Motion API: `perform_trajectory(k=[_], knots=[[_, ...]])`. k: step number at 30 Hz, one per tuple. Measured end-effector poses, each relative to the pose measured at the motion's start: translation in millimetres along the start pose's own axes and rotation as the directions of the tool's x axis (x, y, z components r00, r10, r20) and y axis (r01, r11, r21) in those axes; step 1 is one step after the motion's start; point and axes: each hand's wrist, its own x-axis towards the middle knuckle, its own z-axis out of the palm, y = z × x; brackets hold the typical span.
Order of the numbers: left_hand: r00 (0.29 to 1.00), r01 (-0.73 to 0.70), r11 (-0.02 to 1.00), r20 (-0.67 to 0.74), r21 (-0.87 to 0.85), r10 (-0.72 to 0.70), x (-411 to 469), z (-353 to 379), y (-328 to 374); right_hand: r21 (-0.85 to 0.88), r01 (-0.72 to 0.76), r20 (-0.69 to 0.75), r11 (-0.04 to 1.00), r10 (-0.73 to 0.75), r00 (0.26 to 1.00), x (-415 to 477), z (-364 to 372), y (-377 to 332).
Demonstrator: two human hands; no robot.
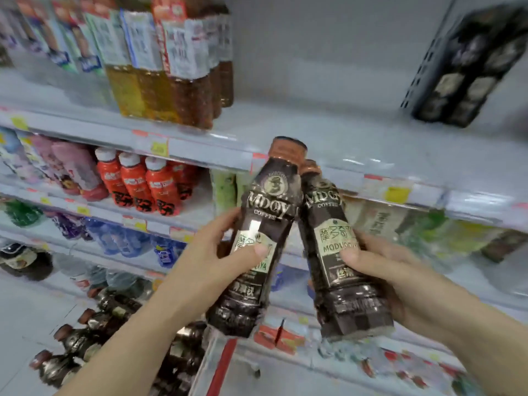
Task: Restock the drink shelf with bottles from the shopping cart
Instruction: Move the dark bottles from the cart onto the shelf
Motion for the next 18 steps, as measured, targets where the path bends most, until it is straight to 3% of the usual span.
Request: perform_trajectory(k=[4, 6, 12, 18], knots=[[0.993, -0.088, 0.996, 0.082, -0.016, 0.089, 27.5, 63.2, 41.9, -0.051, 0.149, -0.073, 0.988, -0.152, 0.986, -46.2, -47.0, -31.2], [0.986, -0.064, 0.997, 0.151, -0.030, 0.068, 40.2, 91.9, 61.1, -0.062, 0.175, -0.134, 0.983, -0.182, 0.974, -65.1, -67.5, -45.0], [0.876, 0.320, 0.926, 0.435, -0.202, -0.208, 85.9, 168.3, 106.3, 0.056, 0.230, -0.344, 0.972, -0.197, 0.918, -80.9, -130.8, -88.5], [0.900, 0.329, 0.909, 0.377, -0.256, -0.220, 143.7, 217.6, 122.5, 0.015, 0.346, -0.561, 0.938, -0.279, 0.780, -39.7, -215.5, -138.2]])
